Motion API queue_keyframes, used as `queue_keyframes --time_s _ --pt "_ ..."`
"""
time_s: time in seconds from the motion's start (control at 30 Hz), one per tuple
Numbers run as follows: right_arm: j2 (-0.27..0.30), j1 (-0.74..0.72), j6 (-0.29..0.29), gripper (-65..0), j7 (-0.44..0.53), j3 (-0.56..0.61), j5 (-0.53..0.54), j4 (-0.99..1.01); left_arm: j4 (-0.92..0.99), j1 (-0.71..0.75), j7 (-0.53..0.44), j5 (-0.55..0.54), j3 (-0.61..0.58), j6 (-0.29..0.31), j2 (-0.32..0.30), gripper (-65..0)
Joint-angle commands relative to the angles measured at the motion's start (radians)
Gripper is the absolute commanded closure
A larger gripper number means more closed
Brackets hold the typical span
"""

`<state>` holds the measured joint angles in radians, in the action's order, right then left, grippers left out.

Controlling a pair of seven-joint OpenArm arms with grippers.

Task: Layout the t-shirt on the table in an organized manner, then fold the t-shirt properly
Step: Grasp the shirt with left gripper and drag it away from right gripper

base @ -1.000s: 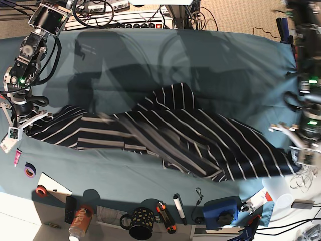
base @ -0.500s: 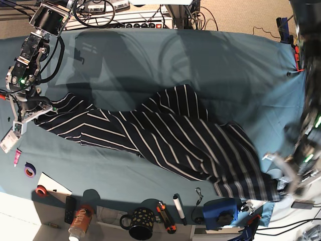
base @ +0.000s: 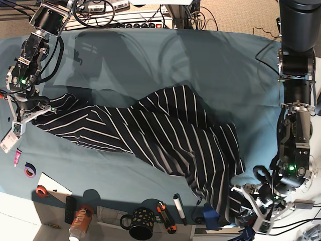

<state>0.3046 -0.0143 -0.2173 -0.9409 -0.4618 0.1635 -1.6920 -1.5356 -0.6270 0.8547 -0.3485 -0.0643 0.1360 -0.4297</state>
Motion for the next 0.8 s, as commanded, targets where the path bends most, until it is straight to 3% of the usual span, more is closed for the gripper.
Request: queue_keyframes --time_s 0.0,0.1,0.2,0.33,0.5,0.6,0.77 --pt "0.023 -0.016 0.004 0.0 0.035 -0.005 -0.005 -0.014 -0.016 -0.038 0.009 0.003 0.008 -0.01 -0.011 -30.9" --pt "0.023 -0.016 0.004 0.0 0.053 -0.005 -0.007 -0.014 -0.053 -0.04 0.113 -0.034 0.008 -0.003 -0.018 -30.9" --pt "0.023 -0.016 0.004 0.0 0.056 -0.005 -0.008 -0.014 -0.11 -0.027 0.171 -0.082 0.01 0.04 -0.023 -30.9" --pt "0.023 -0.016 0.004 0.0 0.055 -0.005 -0.008 -0.014 -0.197 0.064 0.179 -0.117 0.022 0.045 -0.019 -30.9" --pt "0.023 -0.016 0.003 0.0 0.056 -0.005 -0.015 -0.014 -0.312 0.288 0.185 -0.117 0.038 0.045 -0.01 -30.9" --pt "0.023 -0.016 0.003 0.0 0.056 -0.005 -0.015 -0.014 -0.36 0.435 0.173 -0.121 0.067 0.04 0.037 -30.9" --pt "0.022 -0.016 0.003 0.0 0.042 -0.005 -0.015 -0.014 -0.361 0.595 0.132 -0.121 0.127 -0.008 0.168 -30.9"
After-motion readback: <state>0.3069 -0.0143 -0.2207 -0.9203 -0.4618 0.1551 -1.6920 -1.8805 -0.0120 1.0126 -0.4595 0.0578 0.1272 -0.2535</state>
